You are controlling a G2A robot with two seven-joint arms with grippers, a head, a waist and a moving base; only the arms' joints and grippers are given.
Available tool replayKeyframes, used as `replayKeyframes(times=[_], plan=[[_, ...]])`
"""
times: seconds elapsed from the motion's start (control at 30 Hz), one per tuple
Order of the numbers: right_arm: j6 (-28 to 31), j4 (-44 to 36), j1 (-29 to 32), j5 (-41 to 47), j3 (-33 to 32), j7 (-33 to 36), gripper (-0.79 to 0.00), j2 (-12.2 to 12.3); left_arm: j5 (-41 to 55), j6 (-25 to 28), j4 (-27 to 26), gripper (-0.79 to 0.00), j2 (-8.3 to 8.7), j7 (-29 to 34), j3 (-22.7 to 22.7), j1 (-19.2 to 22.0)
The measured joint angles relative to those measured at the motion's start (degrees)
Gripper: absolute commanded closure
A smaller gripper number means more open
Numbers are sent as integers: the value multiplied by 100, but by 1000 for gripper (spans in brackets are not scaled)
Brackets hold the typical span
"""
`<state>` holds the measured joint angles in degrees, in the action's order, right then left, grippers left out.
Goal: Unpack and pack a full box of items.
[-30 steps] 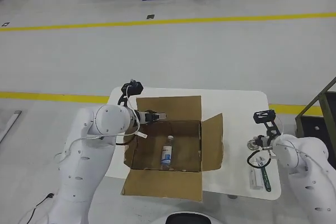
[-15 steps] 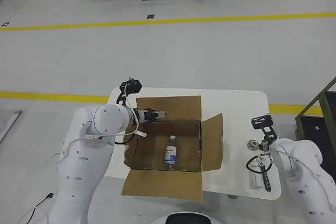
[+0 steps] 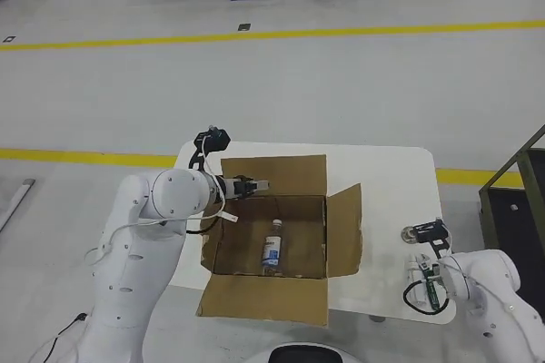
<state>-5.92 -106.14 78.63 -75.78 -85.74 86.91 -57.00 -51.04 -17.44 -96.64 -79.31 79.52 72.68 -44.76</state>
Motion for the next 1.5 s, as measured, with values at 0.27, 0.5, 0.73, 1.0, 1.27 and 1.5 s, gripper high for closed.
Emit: replayKeyframes(times=[0.27,0.5,0.73,1.0,1.27,1.5], plan=[[-172,248,259,689,-204,-460,-471,-52,0,0,0,-785,0,0,0,0],[-178,534,281,972,-157,-757,-382,-89,0,0,0,-785,0,0,0,0],[-215,802,222,1013,-11,-955,-369,-124,0,0,0,-785,0,0,0,0],[-219,1024,103,1013,121,-1061,-332,-155,0,0,0,-785,0,0,0,0],[-131,1242,-21,950,254,-1067,-123,-178,0,0,0,-785,0,0,0,0],[-75,1134,-136,1160,175,-1075,0,-190,0,0,0,-785,0,0,0,0]])
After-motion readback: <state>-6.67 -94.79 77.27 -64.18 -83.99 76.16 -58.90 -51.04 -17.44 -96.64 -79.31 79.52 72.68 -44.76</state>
